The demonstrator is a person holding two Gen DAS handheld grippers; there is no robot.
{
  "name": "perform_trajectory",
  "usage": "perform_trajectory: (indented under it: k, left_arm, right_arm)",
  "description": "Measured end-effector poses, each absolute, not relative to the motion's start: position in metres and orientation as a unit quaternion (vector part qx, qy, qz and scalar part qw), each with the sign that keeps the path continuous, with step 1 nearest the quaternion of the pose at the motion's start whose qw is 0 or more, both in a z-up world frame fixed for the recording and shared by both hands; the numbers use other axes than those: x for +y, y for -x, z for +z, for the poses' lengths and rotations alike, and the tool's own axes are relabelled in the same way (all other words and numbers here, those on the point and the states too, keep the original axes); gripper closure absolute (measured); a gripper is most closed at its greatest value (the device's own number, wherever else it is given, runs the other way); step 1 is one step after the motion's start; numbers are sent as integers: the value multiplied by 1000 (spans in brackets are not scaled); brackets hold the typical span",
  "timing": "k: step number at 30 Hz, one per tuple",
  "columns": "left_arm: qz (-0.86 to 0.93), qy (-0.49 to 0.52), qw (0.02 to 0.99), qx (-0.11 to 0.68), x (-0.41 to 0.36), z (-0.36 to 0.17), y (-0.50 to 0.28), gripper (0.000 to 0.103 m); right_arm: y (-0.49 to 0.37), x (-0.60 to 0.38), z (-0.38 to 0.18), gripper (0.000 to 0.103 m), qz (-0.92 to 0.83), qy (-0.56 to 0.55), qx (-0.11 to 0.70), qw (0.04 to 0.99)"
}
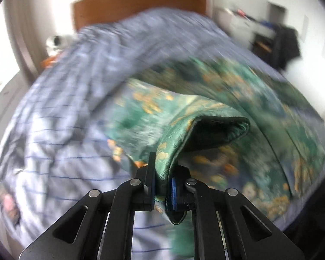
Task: Fold large clothes
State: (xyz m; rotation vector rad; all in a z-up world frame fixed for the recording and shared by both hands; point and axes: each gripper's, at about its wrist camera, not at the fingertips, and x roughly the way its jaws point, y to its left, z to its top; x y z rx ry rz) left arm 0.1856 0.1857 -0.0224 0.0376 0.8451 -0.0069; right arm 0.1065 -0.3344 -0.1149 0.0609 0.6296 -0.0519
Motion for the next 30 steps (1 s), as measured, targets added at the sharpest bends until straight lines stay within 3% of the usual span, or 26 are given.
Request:
perform_trajectory:
  k: [6, 9, 11, 16, 20, 30]
  left_arm:
    - [130, 16, 910, 394, 278, -10, -177, 87]
    - [204, 38, 896, 393, 316, -21, -168, 54]
    - [240, 57, 888, 388, 331, -32, -160, 39]
    - [227, 84, 889, 390, 324, -51, -142, 28]
    - [199, 85, 899, 380, 277, -59, -127, 6]
    - [139, 102, 916, 364, 164, -71, -111, 4]
  right_arm:
    - [-105, -322, -115, 57, -6, -34, 310, 950]
    - [-102, -317, -115, 57, -2, -31, 309, 951]
    - [-98, -317, -114, 57, -3, -27, 306, 952]
    - [-94, -324, -111, 55, -27, -11, 294, 955]
    - [-94, -335, -113, 51, -43, -21, 296, 954]
    - [-98, -332, -112, 42, -51, -14, 297, 954]
